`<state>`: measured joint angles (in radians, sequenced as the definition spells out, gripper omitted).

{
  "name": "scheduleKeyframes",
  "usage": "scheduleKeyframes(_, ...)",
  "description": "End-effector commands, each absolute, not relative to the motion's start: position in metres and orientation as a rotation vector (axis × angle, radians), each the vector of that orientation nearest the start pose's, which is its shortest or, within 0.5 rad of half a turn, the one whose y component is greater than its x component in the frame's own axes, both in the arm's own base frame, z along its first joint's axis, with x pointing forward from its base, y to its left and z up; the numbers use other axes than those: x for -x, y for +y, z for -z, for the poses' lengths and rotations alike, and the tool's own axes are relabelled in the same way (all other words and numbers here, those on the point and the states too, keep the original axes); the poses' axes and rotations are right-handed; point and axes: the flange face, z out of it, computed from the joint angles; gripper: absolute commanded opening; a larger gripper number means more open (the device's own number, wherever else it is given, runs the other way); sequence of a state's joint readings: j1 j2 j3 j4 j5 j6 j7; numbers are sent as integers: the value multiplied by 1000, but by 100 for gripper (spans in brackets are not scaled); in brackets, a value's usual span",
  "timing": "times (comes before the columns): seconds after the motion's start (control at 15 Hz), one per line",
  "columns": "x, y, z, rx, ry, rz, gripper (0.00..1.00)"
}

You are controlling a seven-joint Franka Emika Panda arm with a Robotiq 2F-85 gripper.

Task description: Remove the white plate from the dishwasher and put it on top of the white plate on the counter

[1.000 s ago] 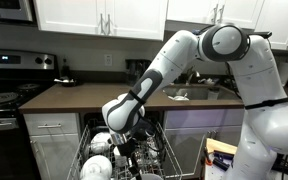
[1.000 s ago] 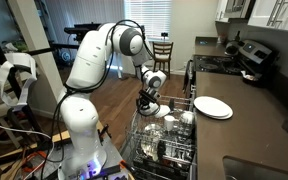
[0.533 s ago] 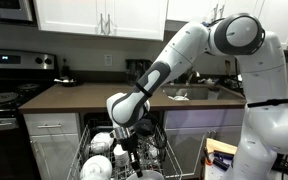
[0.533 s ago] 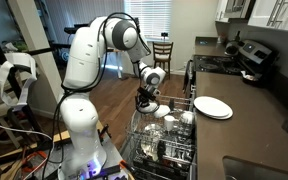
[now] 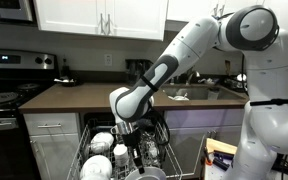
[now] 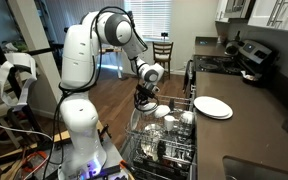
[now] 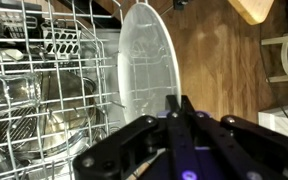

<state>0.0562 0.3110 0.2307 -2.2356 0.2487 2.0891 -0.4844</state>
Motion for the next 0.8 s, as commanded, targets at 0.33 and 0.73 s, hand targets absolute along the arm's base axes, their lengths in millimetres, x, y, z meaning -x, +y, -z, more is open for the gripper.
scheduleKeyframes(0.33,-448,158,-252,2723,-860,-518,3)
scheduleKeyframes(0.73,-444,156,-271,2824,-886,-492,3)
